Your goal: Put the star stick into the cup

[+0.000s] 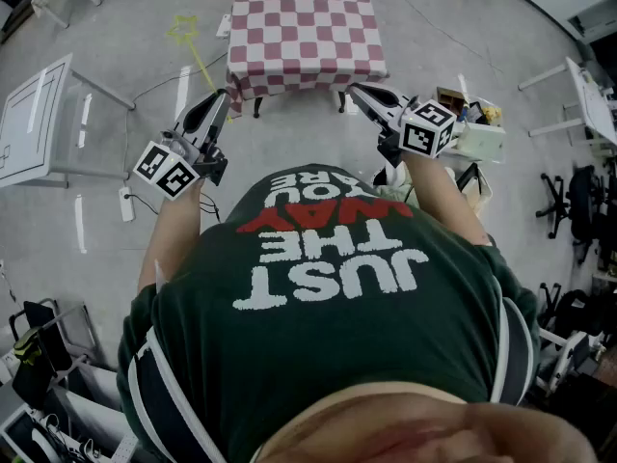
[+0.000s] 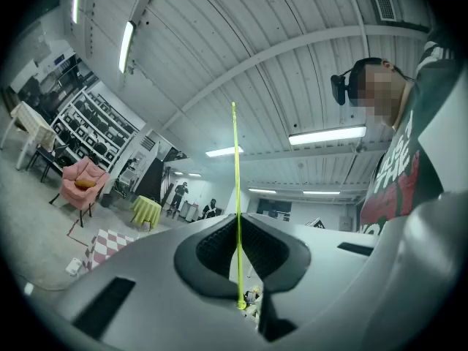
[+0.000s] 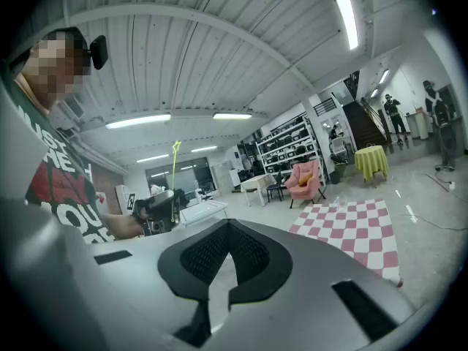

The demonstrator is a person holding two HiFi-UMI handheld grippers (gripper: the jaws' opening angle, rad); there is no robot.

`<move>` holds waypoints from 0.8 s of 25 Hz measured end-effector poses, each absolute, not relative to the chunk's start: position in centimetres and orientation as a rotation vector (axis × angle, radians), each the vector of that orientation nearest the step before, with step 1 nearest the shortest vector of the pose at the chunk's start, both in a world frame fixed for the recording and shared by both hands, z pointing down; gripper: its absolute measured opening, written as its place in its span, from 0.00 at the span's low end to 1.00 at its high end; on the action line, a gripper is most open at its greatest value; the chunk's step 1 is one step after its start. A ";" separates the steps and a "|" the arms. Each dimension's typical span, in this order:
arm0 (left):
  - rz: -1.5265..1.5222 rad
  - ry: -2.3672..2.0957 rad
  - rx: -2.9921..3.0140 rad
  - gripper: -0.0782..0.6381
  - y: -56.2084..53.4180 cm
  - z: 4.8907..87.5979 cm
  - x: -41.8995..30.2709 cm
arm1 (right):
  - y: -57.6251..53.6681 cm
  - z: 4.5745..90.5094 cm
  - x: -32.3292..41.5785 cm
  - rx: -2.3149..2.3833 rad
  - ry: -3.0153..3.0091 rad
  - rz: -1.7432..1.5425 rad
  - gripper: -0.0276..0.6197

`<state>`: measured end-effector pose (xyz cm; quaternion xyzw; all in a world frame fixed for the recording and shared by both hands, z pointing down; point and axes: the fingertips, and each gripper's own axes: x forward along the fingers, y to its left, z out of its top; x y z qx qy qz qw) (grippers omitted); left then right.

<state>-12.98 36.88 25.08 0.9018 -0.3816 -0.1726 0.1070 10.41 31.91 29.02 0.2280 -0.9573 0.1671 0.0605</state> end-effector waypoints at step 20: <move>-0.508 -1.107 2.666 0.14 36.9 24.9 -12.7 | 32.1 28.3 10.0 0.676 -2.909 0.499 0.09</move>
